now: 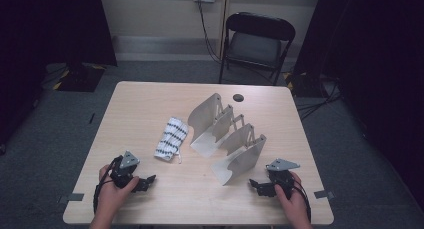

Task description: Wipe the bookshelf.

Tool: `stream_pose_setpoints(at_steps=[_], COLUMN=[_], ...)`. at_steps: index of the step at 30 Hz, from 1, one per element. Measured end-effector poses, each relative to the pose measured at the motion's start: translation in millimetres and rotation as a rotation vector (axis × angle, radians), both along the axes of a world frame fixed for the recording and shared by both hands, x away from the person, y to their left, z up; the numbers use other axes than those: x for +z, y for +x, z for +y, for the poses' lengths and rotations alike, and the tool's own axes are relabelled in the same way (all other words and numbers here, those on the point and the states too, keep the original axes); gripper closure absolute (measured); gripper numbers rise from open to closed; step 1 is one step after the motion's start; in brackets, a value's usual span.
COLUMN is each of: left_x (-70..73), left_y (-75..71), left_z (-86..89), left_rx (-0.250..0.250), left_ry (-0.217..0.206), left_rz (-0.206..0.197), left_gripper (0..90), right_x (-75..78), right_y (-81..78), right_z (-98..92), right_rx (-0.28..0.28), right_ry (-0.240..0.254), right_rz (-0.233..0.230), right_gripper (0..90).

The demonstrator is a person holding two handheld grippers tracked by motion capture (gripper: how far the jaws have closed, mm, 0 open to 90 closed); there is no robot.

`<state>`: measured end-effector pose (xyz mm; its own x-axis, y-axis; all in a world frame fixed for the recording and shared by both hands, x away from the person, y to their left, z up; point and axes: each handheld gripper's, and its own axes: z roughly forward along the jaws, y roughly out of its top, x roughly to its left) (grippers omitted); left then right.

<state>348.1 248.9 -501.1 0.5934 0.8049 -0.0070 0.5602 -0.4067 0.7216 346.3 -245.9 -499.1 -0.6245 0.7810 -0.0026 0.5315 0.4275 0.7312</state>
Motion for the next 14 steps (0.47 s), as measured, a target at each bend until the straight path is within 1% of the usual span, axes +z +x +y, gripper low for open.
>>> stream_pose_setpoints(at_steps=[11, 13, 14], left_x=[0.2, 0.1, -0.2], left_y=[0.4, 0.5, 0.4], left_z=[0.1, 0.1, -0.3], left_rx=[-0.007, -0.008, -0.005], left_ry=[0.008, 0.006, -0.002], left_rz=[-0.003, -0.002, 0.001], left_gripper=[4.8, 4.7, 4.4], right_x=[0.0, 0.0, 0.0], right_y=[0.1, 0.1, 0.1], right_z=[0.0, 0.0, 0.0], right_rx=[-0.003, -0.003, -0.003], right_ry=[-0.002, -0.002, -0.002], right_rz=[0.0, 0.0, 0.0], right_gripper=[12.8, 12.8, 12.8])
